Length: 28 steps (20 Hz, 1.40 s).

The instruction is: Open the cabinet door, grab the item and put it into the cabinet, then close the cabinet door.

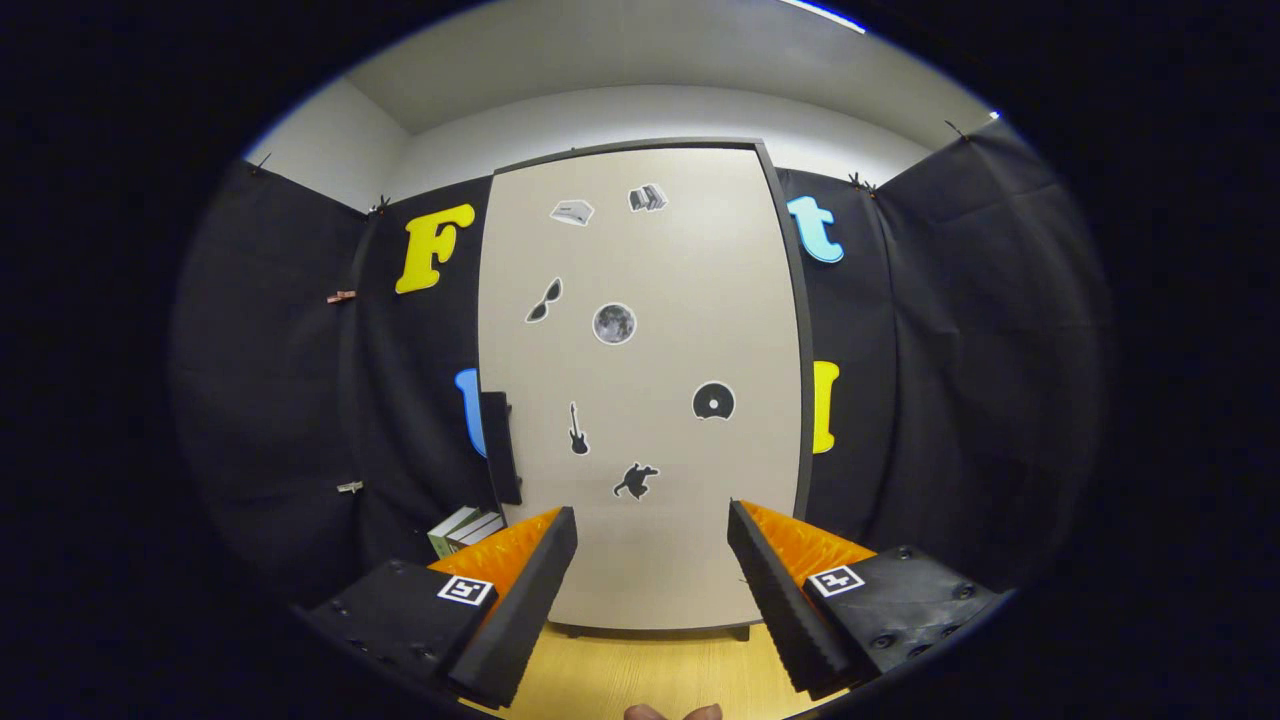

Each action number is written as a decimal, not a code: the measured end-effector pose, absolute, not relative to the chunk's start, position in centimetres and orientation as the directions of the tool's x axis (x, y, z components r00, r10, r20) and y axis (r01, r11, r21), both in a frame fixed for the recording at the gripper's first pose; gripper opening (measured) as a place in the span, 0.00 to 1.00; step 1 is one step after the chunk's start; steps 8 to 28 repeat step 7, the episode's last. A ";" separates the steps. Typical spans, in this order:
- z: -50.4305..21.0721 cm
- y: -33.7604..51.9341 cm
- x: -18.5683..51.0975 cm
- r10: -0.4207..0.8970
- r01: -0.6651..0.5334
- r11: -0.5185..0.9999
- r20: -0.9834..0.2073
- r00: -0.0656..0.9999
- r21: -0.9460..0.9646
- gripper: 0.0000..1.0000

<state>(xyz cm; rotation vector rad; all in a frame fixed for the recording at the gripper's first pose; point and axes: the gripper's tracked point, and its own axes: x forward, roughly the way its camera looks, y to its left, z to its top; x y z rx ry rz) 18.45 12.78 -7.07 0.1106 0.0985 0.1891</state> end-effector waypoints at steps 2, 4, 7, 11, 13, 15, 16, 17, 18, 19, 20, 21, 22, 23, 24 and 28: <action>-6.9 12.2 18.4 0.193 -0.183 0.976 -0.080 0.978 0.120 0.98; -6.8 11.5 18.2 0.190 -0.181 0.977 -0.074 0.979 0.116 0.98; -7.2 11.3 17.8 0.208 -0.198 0.973 -0.082 0.975 0.118 0.98; -7.2 11.3 17.8 0.208 -0.198 0.973 -0.082 0.975 0.118 0.98; -7.2 11.3 17.8 0.208 -0.198 0.973 -0.082 0.975 0.118 0.98; -7.2 11.3 17.8 0.208 -0.198 0.973 -0.082 0.975 0.118 0.98; -7.2 11.3 17.8 0.208 -0.198 0.973 -0.082 0.975 0.118 0.98; -7.2 11.3 17.8 0.208 -0.198 0.973 -0.082 0.975 0.118 0.98; -7.2 11.3 17.8 0.208 -0.198 0.973 -0.082 0.975 0.118 0.98; -7.2 11.3 17.8 0.208 -0.198 0.973 -0.082 0.975 0.118 0.98; -7.2 11.3 17.8 0.208 -0.198 0.973 -0.082 0.975 0.118 0.98; -7.2 11.3 17.8 0.208 -0.198 0.973 -0.082 0.975 0.118 0.98; -7.2 11.3 17.8 0.208 -0.198 0.973 -0.082 0.975 0.118 0.98; -7.2 11.3 17.8 0.208 -0.198 0.973 -0.082 0.975 0.118 0.98; -7.2 11.3 17.8 0.208 -0.198 0.973 -0.082 0.975 0.118 0.98; -7.2 11.3 17.8 0.208 -0.198 0.973 -0.082 0.975 0.118 0.98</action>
